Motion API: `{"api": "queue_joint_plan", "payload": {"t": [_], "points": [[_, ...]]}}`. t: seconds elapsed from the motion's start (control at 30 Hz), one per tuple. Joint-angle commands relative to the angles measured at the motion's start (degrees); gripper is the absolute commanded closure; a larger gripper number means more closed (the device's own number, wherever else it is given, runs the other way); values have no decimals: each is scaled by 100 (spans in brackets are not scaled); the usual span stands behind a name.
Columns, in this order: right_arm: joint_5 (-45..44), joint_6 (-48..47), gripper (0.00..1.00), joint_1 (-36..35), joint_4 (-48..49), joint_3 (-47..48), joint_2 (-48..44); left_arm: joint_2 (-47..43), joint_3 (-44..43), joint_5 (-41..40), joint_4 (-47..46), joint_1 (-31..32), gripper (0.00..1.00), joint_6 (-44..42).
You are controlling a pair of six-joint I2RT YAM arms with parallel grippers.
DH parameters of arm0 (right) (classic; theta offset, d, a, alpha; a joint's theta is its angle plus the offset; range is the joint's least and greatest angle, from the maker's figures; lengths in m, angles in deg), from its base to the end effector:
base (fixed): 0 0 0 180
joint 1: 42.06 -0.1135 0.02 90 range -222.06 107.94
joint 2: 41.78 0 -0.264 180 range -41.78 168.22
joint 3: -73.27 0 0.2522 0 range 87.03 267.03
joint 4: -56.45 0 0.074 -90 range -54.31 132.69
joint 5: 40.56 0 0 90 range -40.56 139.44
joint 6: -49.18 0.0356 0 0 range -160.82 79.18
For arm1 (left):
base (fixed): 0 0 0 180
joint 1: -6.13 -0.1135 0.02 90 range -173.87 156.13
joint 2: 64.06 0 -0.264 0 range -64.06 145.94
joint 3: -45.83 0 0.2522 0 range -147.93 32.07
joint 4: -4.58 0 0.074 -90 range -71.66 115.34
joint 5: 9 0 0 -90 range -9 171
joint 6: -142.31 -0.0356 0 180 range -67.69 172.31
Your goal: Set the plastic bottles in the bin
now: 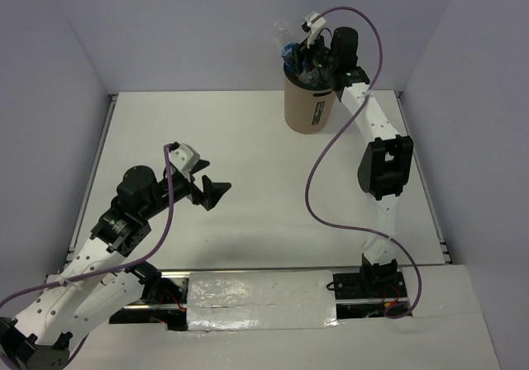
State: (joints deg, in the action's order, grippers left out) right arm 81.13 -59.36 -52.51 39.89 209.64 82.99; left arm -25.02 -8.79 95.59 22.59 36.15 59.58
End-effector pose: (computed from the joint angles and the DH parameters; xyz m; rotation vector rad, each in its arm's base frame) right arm 0.5095 0.1130 0.3721 -0.8050 1.4472 0.3501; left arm 0.1395 -0.0909 0.3429 0.5226 1.5737 -0.7040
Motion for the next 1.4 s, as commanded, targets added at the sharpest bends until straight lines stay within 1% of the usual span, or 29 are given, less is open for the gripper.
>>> {"api": "queue_joint_plan", "payload": {"t": [0.0, 0.2, 0.43, 0.6, 0.63, 0.73, 0.77, 0.9, 0.97, 1.0, 1.03, 1.1, 1.13, 1.17, 1.2, 1.23, 1.27, 1.33, 1.37], "points": [[-4, 343, 32, 140, 193, 159, -32, -38, -18, 123, -249, -31, 1, -85], [22, 457, 27, 202, 254, -35, -128, -29, -10, 97, -249, -31, 1, -85], [136, 703, 21, 281, 641, -228, -339, -2, -10, 97, -249, -31, 1, -85], [277, 844, 11, 343, 711, -413, -813, 15, -10, 114, -267, -31, 1, -76], [347, 853, 7, 360, 738, -483, -1040, 24, -10, 132, -267, -31, 1, -76], [417, 835, 0, 387, 773, -825, -1602, 50, -27, 176, -267, -31, 1, -76], [444, 800, 0, 387, 721, -948, -1727, 50, -27, 193, -284, -23, 0, -59], [488, 870, 0, 439, 133, -1151, -2403, 77, -36, 272, -337, -31, 1, -6], [383, 993, 0, 466, -621, -1239, -2816, 120, -62, 299, -355, -31, 1, 81], [330, 1002, 0, 474, -1260, -1291, -2974, 147, -80, 299, -337, -31, 1, 125], [260, 1002, 0, 475, -1570, -1414, -3324, 191, -141, 308, -320, -31, 1, 161], [111, 906, 0, 483, -2133, -2115, -3773, 243, -194, 282, -285, -31, 1, 362], [14, 897, 0, 483, -2154, -2518, -4341, 296, -255, 238, -241, -31, 1, 485], [-91, 914, 0, 483, -2119, -3419, -4626, 340, -290, 211, -197, -23, 1, 660], [-257, 897, 0, 483, -1988, -3854, -5211, 401, -334, 272, -162, -23, 1, 740], [-372, 957, 0, 483, -1917, -4293, -5496, 428, -361, 307, -127, -23, 1, 872], [-478, 967, 0, 483, -1890, -5003, -5733, 463, -387, 351, -118, -23, 1, 934], [-733, 941, 0, 483, -1977, -5700, -6391, 551, -440, 501, -57, -31, 1, 1039], [-794, 932, 0, 483, -2030, -5887, -6578, 577, -466, 527, -21, -31, 1, 1049]]}}
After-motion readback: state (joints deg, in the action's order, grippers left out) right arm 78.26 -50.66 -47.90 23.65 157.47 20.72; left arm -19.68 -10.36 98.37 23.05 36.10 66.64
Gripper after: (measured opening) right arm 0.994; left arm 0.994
